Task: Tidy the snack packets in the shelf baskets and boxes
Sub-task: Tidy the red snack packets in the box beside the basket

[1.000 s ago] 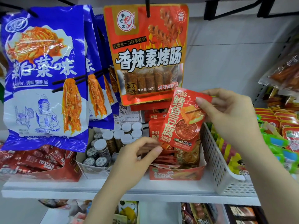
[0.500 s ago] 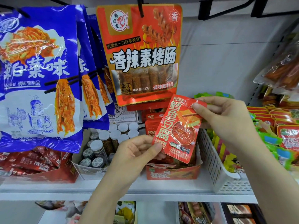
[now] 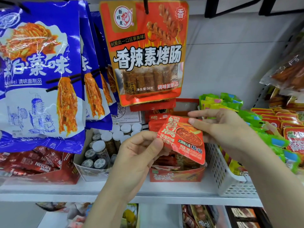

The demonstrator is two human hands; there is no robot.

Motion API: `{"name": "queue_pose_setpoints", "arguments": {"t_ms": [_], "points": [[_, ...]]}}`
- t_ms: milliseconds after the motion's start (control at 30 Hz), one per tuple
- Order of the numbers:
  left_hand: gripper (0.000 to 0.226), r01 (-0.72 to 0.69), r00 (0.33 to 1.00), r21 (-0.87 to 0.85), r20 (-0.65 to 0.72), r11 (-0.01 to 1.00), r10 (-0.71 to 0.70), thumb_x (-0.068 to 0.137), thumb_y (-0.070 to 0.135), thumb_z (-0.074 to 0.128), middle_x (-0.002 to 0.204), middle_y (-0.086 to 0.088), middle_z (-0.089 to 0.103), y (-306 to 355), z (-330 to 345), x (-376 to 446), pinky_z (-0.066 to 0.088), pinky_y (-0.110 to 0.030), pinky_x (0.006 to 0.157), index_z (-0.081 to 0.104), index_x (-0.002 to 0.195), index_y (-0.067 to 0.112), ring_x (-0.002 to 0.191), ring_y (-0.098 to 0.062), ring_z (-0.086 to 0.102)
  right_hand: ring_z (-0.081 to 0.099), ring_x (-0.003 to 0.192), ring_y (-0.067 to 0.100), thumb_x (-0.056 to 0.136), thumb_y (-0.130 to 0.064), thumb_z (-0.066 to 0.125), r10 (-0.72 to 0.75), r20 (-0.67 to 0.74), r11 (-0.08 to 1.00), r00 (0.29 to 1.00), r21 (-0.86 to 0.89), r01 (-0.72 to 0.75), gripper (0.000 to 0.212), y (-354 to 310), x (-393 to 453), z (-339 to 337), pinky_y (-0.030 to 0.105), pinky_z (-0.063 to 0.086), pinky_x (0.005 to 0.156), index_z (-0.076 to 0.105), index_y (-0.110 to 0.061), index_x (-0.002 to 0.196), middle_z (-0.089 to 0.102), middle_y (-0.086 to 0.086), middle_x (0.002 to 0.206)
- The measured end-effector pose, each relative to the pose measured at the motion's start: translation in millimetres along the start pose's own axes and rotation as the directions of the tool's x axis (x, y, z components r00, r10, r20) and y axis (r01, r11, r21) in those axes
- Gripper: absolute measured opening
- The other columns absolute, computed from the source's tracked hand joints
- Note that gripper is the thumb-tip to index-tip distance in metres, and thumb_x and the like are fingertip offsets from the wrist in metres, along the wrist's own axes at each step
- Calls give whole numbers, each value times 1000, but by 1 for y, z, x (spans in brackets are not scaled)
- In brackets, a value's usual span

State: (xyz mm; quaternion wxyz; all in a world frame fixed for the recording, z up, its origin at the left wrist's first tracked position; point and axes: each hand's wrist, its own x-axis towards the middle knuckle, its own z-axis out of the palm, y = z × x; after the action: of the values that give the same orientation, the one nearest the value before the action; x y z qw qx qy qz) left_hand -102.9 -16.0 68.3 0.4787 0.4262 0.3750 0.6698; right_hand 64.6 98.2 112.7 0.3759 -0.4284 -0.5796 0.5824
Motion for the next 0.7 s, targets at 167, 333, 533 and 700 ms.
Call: {"name": "queue_pose_setpoints", "arguments": {"t_ms": [167, 333, 533, 700], "points": [[14, -7, 1000, 115, 9, 993, 6, 78, 37, 76, 74, 1, 71, 0, -1, -2, 53, -20, 72, 76, 76, 24, 72, -9, 67, 69, 59, 9, 86, -8, 67, -11, 12, 999, 1000, 45, 10, 19, 1, 0, -4, 19, 53, 48, 70, -7, 105, 75, 8, 74], [19, 48, 992, 91, 116, 995, -58, 81, 40, 72, 70, 3, 66, -1, -3, -4, 51, -17, 70, 73, 72, 24, 70, -8, 64, 66, 60, 5, 85, -12, 67, -177, -56, 979, 983, 93, 182, 15, -4, -2, -7, 16, 53, 50, 71, -16, 100, 75, 1, 74], [26, 69, 991, 87, 104, 994, -78, 78, 38, 67, 94, -3, 73, -5, 3, -6, 54, -21, 78, 74, 89, 15, 85, -14, 68, 71, 71, 9, 84, -15, 68, -299, -133, 944, 945, 104, 313, 13, -11, -16, -19, 21, 58, 61, 71, -17, 96, 77, 1, 83], [31, 70, 992, 217, 92, 974, -92, 87, 31, 63, 104, -8, 75, -10, 50, -5, 58, -26, 77, 63, 113, 15, 94, -24, 73, 70, 66, 10, 86, -9, 68, -351, -254, 925, 901, 58, 377, 9, -23, -47, -52, 22, 56, 57, 69, -9, 95, 76, 2, 77]]}}
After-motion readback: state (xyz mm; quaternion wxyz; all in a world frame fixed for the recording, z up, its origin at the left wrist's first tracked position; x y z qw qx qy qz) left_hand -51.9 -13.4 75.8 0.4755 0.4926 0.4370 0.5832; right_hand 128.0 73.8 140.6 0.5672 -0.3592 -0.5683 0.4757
